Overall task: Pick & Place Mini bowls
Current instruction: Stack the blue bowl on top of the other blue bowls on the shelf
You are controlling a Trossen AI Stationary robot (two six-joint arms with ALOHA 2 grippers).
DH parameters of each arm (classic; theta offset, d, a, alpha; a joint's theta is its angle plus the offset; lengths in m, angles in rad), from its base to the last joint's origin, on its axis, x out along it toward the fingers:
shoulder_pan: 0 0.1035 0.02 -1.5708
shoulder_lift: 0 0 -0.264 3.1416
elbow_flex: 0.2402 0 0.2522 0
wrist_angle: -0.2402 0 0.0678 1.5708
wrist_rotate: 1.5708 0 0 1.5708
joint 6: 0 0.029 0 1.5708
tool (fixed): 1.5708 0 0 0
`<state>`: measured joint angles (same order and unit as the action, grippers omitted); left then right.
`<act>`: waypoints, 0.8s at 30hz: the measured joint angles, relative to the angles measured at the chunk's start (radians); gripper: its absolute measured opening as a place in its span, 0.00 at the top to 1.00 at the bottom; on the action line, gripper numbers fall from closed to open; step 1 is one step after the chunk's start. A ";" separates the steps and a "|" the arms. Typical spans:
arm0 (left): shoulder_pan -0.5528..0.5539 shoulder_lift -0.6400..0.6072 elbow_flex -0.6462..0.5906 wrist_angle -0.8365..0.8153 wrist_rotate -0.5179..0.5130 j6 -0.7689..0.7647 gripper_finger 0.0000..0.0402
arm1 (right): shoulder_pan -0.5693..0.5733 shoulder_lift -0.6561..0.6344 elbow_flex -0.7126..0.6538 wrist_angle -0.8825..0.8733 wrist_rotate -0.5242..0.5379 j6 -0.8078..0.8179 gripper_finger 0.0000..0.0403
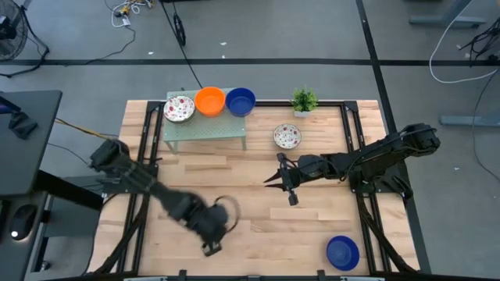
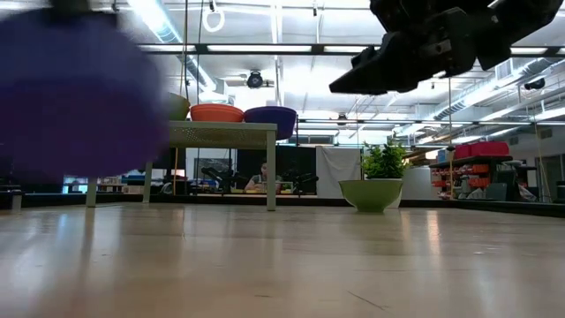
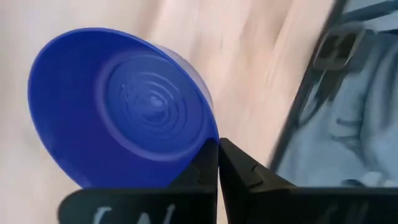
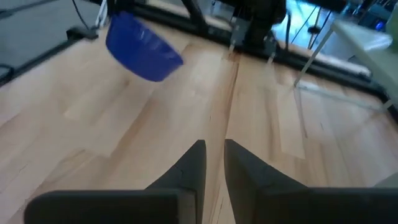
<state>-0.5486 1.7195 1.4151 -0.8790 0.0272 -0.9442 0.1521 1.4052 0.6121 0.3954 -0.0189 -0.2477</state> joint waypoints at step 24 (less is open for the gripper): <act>0.811 0.000 0.479 -0.130 -0.215 1.559 0.99 | 0.076 0.000 0.000 -0.263 0.002 0.276 0.85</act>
<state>0.2626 1.7191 1.8937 -1.0086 -0.1882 0.6147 0.2283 1.4052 0.6121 0.1322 -0.0171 0.0285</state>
